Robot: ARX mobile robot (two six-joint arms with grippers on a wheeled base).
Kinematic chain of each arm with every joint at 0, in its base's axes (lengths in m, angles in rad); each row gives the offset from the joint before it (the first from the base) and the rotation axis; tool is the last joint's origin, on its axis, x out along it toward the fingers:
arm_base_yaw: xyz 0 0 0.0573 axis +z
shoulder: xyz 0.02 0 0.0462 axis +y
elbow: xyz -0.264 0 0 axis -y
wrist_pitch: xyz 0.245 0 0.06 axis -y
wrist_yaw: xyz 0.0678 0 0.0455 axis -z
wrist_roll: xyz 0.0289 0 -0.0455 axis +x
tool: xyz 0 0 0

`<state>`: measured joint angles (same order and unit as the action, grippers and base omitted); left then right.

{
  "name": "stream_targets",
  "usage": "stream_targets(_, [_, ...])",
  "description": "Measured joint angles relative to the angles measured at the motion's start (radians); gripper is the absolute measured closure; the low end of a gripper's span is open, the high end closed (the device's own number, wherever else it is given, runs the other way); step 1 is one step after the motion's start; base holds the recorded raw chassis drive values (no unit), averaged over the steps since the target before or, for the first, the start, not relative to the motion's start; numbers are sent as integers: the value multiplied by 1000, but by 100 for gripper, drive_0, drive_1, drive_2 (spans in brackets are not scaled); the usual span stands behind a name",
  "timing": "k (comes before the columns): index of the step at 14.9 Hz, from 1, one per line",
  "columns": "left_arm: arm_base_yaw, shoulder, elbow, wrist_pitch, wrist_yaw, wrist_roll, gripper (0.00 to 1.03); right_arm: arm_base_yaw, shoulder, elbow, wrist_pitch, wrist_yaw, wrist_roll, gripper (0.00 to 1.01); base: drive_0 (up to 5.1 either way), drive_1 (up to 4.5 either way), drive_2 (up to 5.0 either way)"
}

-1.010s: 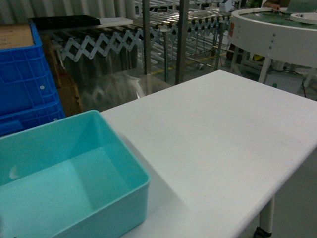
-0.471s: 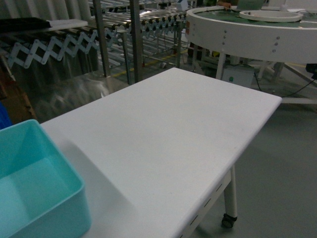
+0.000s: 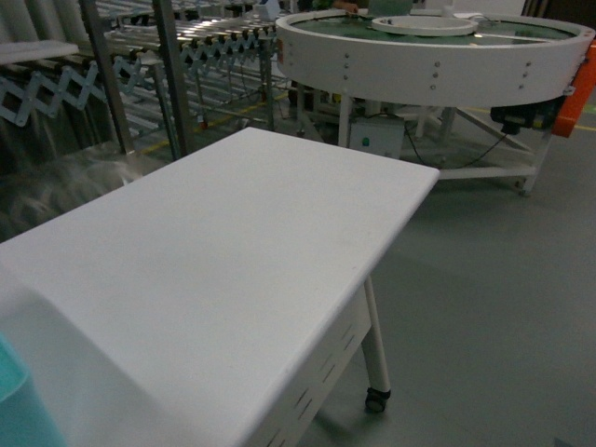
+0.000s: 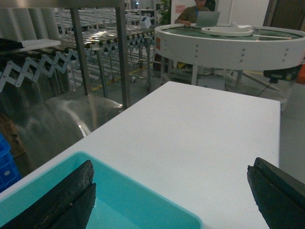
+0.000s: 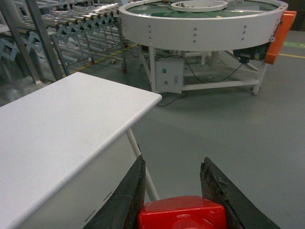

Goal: Pick red block from blue box to shelf

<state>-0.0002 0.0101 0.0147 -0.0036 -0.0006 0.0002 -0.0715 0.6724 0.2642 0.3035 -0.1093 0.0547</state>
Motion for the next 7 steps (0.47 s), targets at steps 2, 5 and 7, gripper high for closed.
stream_targets(2, [0, 0, 0, 0, 0, 0, 5, 0, 0, 0, 0, 0, 0, 73, -163, -163, -163])
stream_targets(5, [0, 0, 0, 0, 0, 0, 5, 0, 0, 0, 0, 0, 0, 73, -161, -161, -161])
stream_targets(7, [0, 0, 0, -1, 0, 0, 5, 0, 0, 0, -2, 0, 0, 73, -162, 271, -595])
